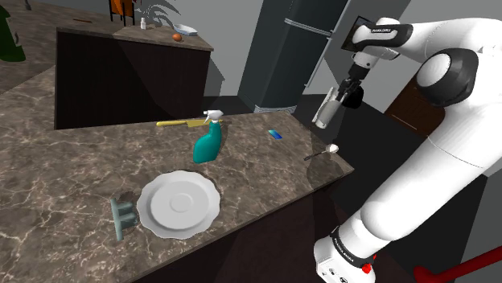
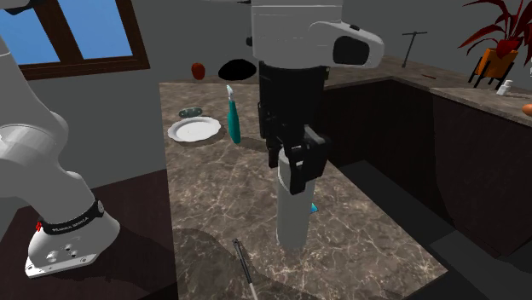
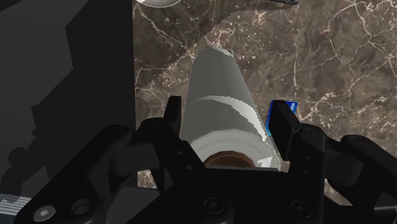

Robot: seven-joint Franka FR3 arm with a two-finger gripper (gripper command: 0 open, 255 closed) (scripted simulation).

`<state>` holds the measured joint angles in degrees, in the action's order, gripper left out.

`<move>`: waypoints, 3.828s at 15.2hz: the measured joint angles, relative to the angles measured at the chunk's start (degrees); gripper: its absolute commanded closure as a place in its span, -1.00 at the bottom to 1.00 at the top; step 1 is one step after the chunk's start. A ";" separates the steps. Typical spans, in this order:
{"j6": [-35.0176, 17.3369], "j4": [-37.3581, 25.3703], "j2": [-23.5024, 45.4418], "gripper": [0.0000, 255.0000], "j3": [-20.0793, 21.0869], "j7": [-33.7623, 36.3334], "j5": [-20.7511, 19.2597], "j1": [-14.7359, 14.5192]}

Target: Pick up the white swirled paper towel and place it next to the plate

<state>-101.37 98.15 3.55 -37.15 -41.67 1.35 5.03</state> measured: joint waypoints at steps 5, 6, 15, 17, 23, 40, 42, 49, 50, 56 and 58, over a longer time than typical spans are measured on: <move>4.02 -4.38 0.45 1.00 -0.12 -0.22 0.26 0.19; 4.96 -5.42 0.58 1.00 -0.16 -0.31 0.34 0.26; 12.24 -13.93 2.13 1.00 -0.50 -1.00 1.30 0.92; 14.23 -16.77 3.19 1.00 -0.68 -1.42 1.96 1.35; 19.94 -24.66 5.91 1.00 -1.12 -2.42 3.75 2.71; 13.03 -6.80 -7.07 1.00 8.49 18.59 -3.91 -9.98; 11.88 -4.72 -7.97 1.00 10.21 21.77 -4.22 -11.38; 7.80 1.00 -9.39 1.00 15.65 31.76 -4.40 -15.71; 6.91 1.74 -9.19 1.00 16.26 32.93 -4.26 -16.21; 4.37 2.09 -6.65 1.00 20.20 40.24 -3.14 -19.64; 3.28 2.72 -6.11 1.00 21.40 42.50 -2.94 -20.72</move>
<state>-98.08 100.87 -2.56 -15.75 0.84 -1.59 -15.69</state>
